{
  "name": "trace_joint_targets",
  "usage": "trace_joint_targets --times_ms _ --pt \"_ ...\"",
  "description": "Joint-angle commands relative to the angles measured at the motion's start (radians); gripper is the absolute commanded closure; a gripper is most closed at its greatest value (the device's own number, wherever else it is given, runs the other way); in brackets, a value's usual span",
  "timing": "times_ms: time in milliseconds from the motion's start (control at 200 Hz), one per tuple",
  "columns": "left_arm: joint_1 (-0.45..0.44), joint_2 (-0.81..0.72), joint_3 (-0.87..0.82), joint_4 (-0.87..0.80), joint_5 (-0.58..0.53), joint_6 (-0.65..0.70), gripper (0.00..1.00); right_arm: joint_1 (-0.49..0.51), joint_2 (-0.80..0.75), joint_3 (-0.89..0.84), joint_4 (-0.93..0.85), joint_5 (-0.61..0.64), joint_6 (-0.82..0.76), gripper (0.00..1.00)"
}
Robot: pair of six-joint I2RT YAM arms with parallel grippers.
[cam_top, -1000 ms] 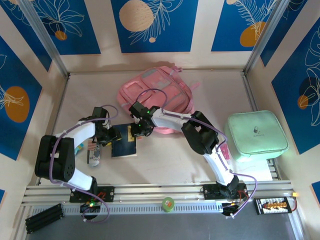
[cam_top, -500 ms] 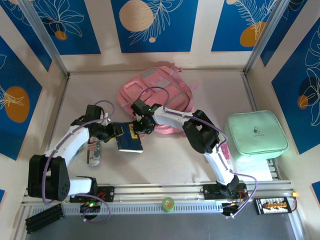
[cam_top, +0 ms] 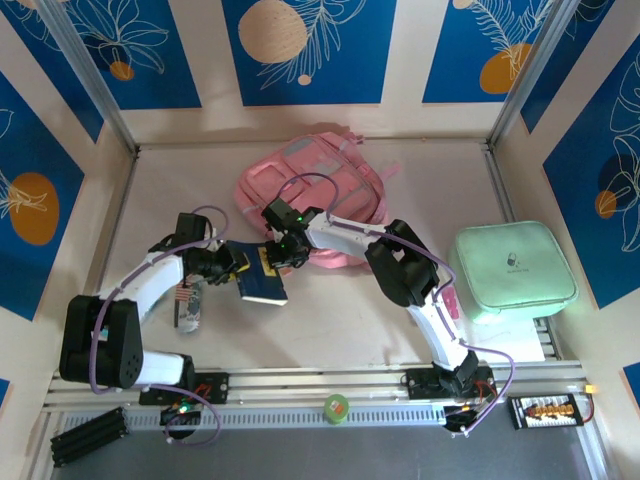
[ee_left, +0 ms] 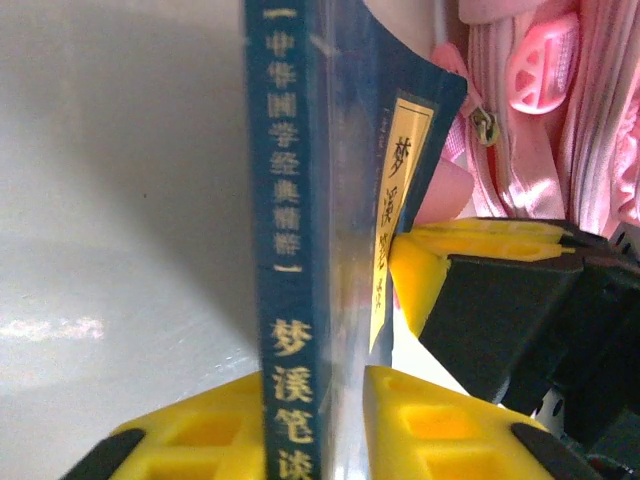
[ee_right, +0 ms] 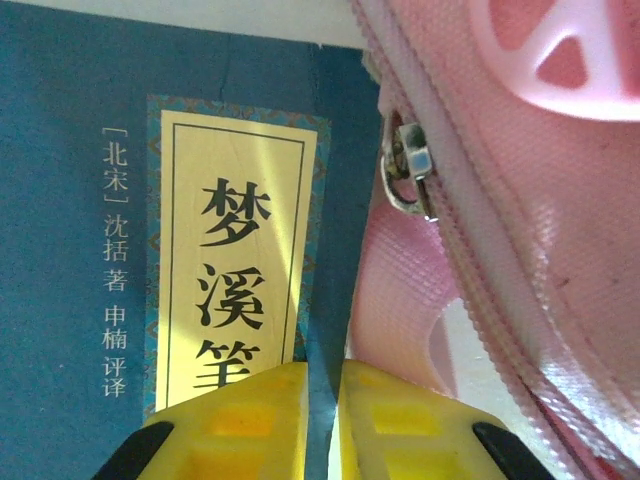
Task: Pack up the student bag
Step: Pick up the book at the center of the table, then pass the book.
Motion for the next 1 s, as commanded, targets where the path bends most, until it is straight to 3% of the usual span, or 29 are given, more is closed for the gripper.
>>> trace_joint_targets --times_ms 0,230,355,495,575,710,815,995 --pt "0.001 -0.018 0.038 -0.012 -0.023 0.010 0.80 -0.002 0.035 -0.031 -0.039 0.041 -0.007 0.84" --pt "0.001 -0.096 0.101 -0.135 -0.140 0.058 1.00 -0.030 -0.183 -0.139 0.101 -0.057 -0.017 0.73" --pt "0.001 -0.161 0.168 -0.216 -0.205 0.081 1.00 -0.069 -0.341 -0.233 0.208 -0.111 0.003 0.56" --pt "-0.001 -0.206 0.236 -0.203 -0.197 0.060 1.00 -0.146 -0.498 -0.358 0.324 -0.158 0.067 0.40" --pt "-0.004 -0.215 0.251 -0.118 -0.170 0.000 1.00 -0.207 -0.572 -0.434 0.392 -0.207 0.118 0.35" --pt "-0.034 -0.198 0.208 0.198 -0.141 -0.193 1.00 -0.308 -0.675 -0.549 0.496 -0.280 0.206 0.28" --pt "-0.081 -0.153 0.208 0.386 -0.171 -0.306 1.00 -0.380 -0.727 -0.623 0.572 -0.349 0.291 0.24" --pt "-0.192 -0.075 0.243 0.559 -0.270 -0.401 1.00 -0.466 -0.763 -0.753 0.784 -0.485 0.493 0.16"
